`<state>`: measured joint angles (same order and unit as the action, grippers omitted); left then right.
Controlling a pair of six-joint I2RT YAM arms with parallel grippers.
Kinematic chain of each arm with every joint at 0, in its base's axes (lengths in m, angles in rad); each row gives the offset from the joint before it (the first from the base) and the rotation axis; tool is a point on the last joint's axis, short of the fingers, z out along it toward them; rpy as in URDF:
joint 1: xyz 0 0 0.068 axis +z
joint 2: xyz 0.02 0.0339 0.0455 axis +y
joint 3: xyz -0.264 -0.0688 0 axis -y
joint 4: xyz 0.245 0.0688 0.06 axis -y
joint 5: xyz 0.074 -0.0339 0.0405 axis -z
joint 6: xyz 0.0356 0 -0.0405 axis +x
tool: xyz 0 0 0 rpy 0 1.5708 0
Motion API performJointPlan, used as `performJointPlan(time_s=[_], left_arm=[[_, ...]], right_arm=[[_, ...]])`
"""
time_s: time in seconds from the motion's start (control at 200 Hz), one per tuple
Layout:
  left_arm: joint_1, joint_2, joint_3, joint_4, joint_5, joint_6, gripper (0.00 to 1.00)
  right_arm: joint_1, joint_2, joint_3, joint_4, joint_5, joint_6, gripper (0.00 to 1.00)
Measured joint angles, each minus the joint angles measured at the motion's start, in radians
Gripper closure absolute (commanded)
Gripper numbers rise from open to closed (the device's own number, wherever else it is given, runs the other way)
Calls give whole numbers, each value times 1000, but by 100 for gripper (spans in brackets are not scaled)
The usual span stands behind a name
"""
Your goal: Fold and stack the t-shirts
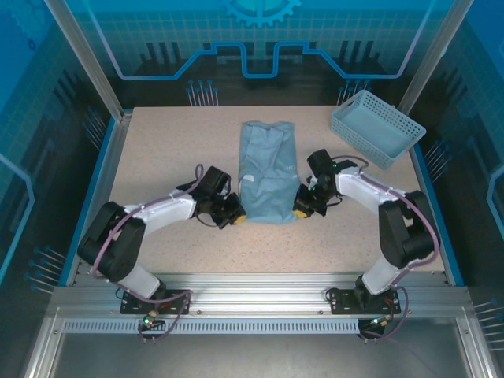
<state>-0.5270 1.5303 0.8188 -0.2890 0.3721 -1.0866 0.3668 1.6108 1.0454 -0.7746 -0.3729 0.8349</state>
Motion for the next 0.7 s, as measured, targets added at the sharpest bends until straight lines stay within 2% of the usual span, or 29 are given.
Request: performJointPlan(time_s=[0.15,0.32,0.505,0.7], left_arm=[[-66,-189,-98,-113,35,-14,100],[-72,-380,-108,-163,53,-48,100],[-65,-334,-66,-183,49,-68,100],[13,-270,130,-208,10,-68,100]], right_arm=[[45,-159,-68,-154,-30,-9,100],[52,-291,-69,-255,-78,-2,100],[48,-228,6,-287,-80,3,100],[-12,-151,205,-303,-72,3,100]])
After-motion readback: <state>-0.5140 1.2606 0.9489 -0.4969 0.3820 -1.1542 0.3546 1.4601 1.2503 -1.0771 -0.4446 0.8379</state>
